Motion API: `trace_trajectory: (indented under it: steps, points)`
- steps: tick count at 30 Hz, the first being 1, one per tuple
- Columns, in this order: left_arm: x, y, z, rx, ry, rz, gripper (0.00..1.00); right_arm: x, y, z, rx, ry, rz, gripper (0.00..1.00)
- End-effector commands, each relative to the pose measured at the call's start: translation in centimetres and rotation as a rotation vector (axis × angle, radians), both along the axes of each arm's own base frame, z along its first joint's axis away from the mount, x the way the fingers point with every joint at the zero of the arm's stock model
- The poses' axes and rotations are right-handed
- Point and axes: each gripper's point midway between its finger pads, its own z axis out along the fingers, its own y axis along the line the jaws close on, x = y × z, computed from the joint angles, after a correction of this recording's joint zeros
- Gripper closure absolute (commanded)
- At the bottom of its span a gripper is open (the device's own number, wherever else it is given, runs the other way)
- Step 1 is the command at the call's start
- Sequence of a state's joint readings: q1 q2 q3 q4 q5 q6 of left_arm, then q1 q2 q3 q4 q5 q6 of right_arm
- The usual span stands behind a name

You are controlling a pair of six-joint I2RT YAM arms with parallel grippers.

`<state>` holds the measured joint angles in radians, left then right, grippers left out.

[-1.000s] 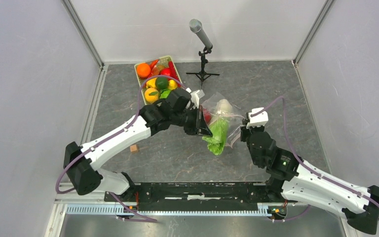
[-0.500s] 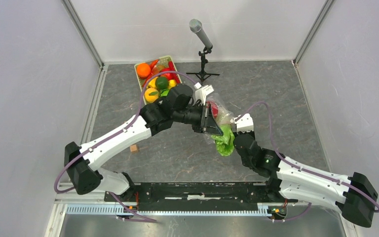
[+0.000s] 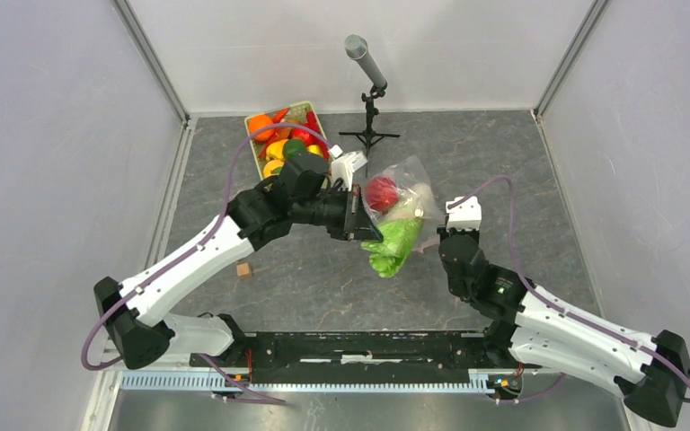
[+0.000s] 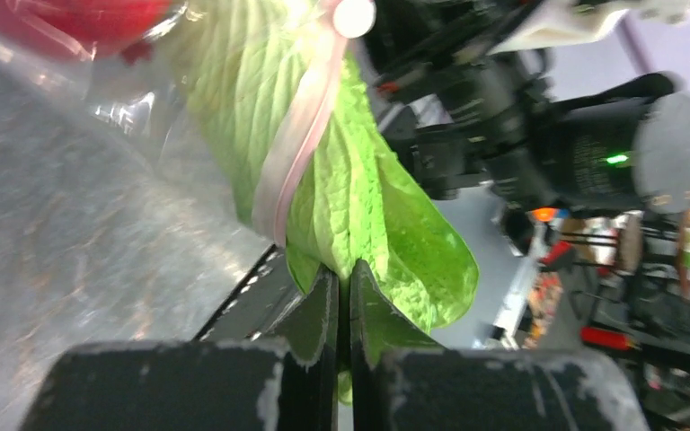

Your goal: Open the zip-top bag and remove the fake food

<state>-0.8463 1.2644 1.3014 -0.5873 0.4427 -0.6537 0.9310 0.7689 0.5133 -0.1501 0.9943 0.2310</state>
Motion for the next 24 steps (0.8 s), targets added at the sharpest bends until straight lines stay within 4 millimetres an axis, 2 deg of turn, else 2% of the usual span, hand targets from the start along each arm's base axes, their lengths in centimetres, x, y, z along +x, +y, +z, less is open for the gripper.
trace_trajectory:
  steps: [1, 4, 7, 13, 16, 19, 22, 24]
  points:
    - [1.5, 4.5, -2.6, 0.21, -0.174, 0.074, 0.98, -0.4, -2.1, 0.6, -0.093, 0.02, 0.002, 1.0]
    - [1.8, 3.2, -7.3, 0.256, -0.106, 0.037, 0.98, -0.3, 0.5, 1.5, -0.002, -0.027, 0.15, 1.0]
    - [1.7, 1.2, -9.5, 0.213, -0.064, 0.008, 0.95, -0.2, 2.0, 0.6, 0.015, -0.01, 0.217, 1.0]
    - [2.8, -0.9, -9.3, 0.106, -0.075, 0.066, 0.85, -0.5, 4.7, -3.4, 0.043, 0.116, 0.299, 1.0]
    - [2.8, -1.7, -9.8, 0.085, -0.042, 0.076, 0.8, -0.5, 6.1, -4.5, 0.089, 0.156, 0.323, 1.0]
    - [2.4, -2.1, -10.6, 0.095, 0.004, 0.087, 0.69, -0.3, 6.8, -4.6, 0.117, 0.185, 0.317, 1.0]
    - [2.2, -2.1, -11.0, 0.106, 0.023, 0.105, 0.51, -0.1, 7.3, -4.2, 0.13, 0.195, 0.312, 1.0]
    - [2.2, -1.7, -11.4, 0.125, 0.023, 0.135, 0.42, 0.1, 7.5, -3.9, 0.137, 0.196, 0.31, 1.0]
